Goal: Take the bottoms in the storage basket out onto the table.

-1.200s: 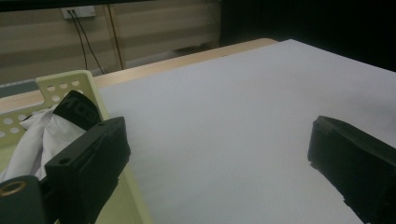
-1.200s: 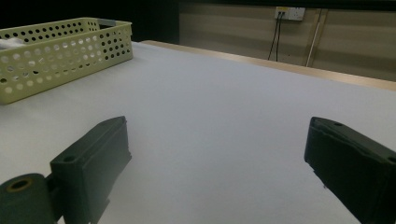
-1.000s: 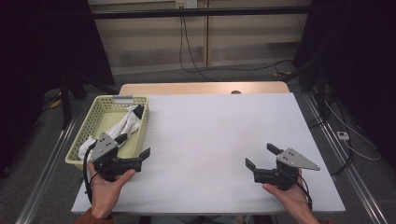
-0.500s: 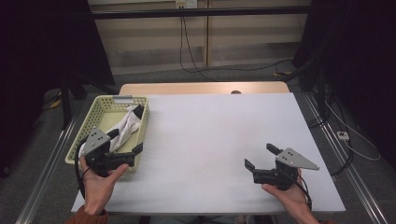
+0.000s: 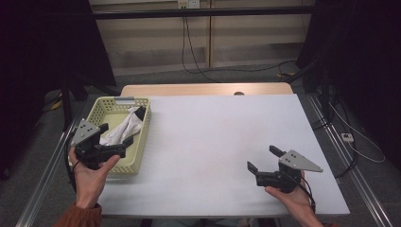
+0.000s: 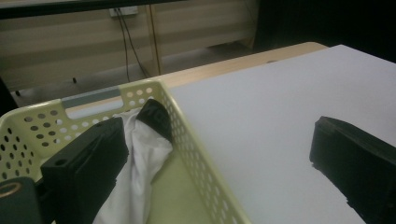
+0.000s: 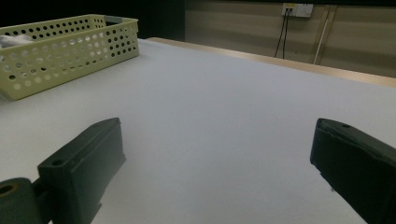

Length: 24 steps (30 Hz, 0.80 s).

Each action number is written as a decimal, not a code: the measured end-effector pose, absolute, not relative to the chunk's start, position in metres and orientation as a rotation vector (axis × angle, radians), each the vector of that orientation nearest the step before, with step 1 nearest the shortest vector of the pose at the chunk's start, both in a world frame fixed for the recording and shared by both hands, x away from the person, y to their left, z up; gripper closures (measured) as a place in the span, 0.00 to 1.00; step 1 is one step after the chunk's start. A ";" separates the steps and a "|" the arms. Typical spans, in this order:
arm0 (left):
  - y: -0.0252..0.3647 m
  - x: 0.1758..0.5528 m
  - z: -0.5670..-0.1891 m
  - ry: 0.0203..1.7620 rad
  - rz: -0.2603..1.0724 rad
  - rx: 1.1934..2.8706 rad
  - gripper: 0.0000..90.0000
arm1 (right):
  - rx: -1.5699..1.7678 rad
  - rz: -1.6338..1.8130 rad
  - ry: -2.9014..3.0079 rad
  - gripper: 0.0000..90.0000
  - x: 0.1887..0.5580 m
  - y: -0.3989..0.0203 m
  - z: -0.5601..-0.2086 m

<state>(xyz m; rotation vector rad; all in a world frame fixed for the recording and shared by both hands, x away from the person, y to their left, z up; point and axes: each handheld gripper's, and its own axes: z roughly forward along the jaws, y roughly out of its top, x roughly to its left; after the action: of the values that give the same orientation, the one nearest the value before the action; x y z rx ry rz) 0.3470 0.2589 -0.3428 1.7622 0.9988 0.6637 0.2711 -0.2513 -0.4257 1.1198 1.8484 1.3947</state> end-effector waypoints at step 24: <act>0.275 0.389 -0.343 1.102 0.630 1.852 0.05 | 1.120 1.398 1.856 0.03 0.271 -0.251 -0.426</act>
<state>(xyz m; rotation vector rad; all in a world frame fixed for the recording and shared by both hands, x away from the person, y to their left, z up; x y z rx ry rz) 0.3885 0.2750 -0.3426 1.8523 1.1021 0.6297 0.2715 -0.2510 -0.4261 1.1195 1.8562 1.3980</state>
